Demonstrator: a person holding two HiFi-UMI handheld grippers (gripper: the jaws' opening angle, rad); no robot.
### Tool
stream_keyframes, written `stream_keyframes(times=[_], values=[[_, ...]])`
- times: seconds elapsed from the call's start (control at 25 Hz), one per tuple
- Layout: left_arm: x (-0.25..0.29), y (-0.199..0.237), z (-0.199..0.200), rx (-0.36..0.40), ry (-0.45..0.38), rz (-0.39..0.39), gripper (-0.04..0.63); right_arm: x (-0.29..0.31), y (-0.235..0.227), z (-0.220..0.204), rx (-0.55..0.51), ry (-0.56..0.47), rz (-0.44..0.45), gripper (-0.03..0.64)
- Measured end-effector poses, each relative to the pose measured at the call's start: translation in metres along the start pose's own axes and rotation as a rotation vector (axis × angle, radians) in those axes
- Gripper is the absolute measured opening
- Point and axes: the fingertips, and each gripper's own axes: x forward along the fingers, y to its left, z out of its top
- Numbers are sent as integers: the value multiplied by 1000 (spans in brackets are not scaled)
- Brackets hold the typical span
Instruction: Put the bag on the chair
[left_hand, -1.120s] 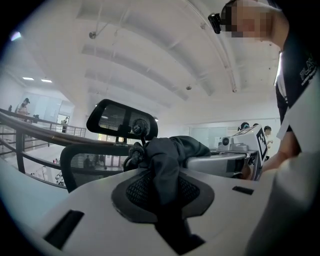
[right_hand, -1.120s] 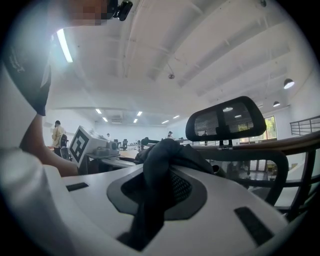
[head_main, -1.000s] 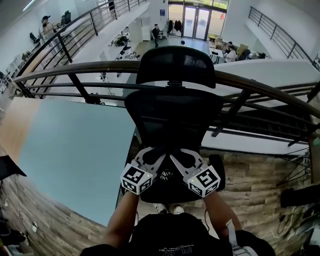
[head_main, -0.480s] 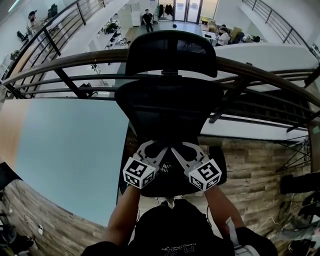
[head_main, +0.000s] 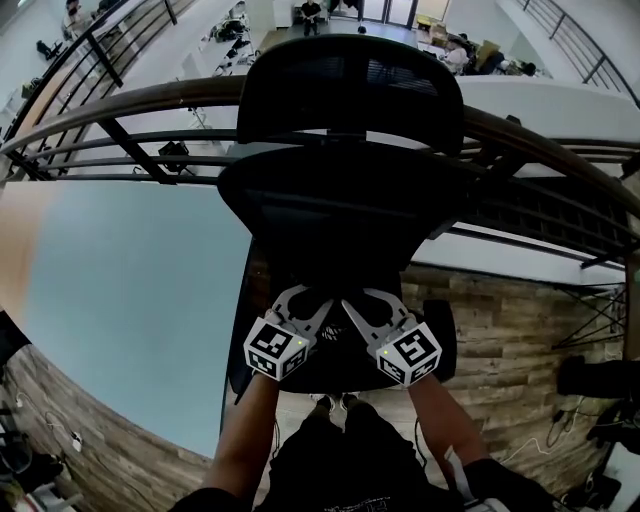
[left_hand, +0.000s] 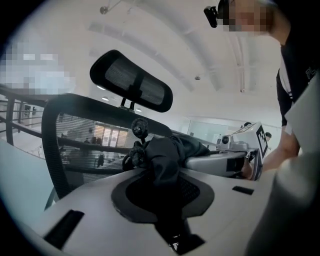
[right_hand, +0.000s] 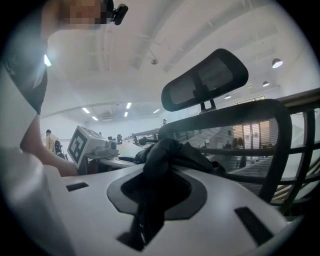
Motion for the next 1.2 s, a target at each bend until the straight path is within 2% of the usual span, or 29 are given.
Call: stream_keyframes(times=[0.32,0.64,0.92,1.2], values=[[27,16,-37,-59,47,33,85,13,-28,-37,54,56,16,74],[41,66,-93,-125,91,52,84,61,-46,-93,102,130,41,74],[49,74,-128,-145,141,77,85,68,-54,-127,128,181,62,74],[57,81,-137,-135,144,119,89,72,-64,-137,145,170,44,75]])
